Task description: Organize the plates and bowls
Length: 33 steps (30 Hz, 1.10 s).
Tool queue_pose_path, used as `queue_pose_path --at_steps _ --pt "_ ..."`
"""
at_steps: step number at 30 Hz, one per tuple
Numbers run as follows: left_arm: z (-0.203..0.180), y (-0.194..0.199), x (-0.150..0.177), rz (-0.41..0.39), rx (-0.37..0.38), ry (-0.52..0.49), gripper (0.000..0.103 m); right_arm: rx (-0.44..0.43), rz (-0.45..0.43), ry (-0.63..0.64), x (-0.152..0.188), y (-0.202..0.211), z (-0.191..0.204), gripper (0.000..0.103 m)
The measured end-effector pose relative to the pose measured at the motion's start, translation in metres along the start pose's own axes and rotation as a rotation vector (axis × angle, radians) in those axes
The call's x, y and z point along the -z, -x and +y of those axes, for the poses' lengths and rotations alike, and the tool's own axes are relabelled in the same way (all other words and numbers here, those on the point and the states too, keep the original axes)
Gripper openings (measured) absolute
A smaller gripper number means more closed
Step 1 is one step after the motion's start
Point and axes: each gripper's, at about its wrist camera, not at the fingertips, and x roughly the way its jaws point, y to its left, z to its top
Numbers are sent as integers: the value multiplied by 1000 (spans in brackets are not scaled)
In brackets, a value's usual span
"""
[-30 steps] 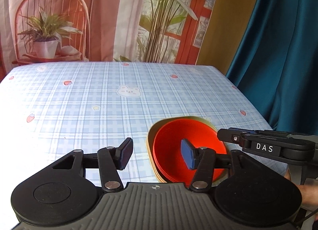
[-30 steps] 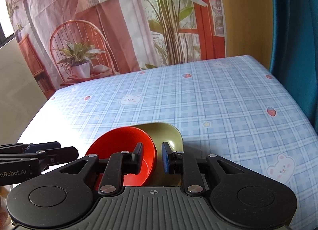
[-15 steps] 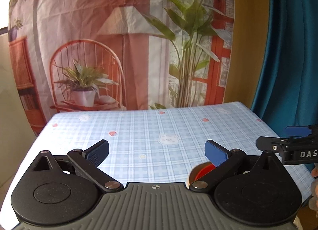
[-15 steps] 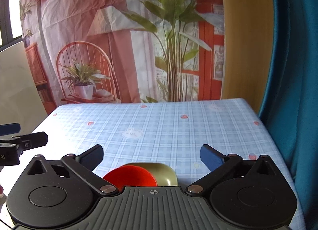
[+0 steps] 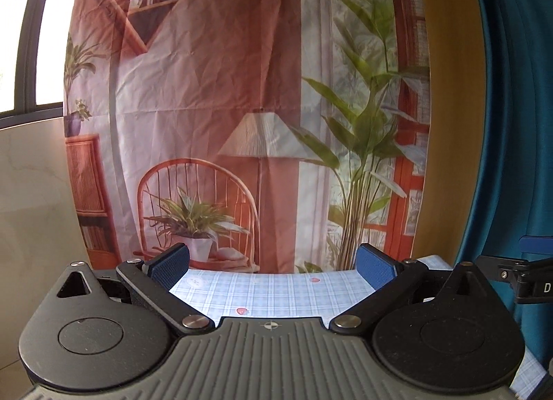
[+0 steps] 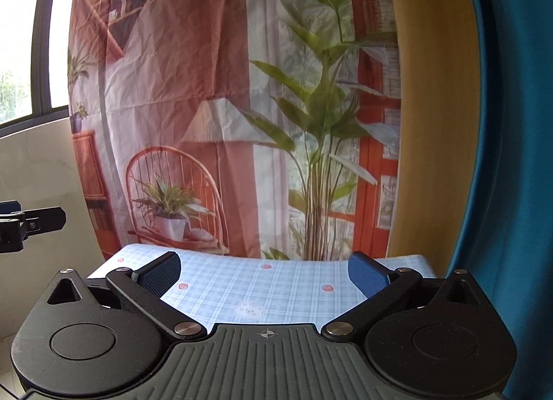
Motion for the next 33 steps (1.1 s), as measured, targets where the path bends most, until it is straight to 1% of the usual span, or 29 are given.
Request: queue_pose_path --at_steps 2,7,10,22,33 --pt "0 8 -6 -14 4 5 103 10 -18 0 -8 7 1 103" --pt "-3 20 -13 -46 -31 -8 103 35 -45 3 -20 20 1 103" --pt "-4 24 -17 -53 -47 -2 103 32 -60 -1 -23 25 1 103" --pt "-3 21 -14 -35 -66 16 103 14 -62 -11 -24 29 0 103" --pt "-3 19 -13 -24 -75 13 103 22 -56 -12 -23 29 2 103"
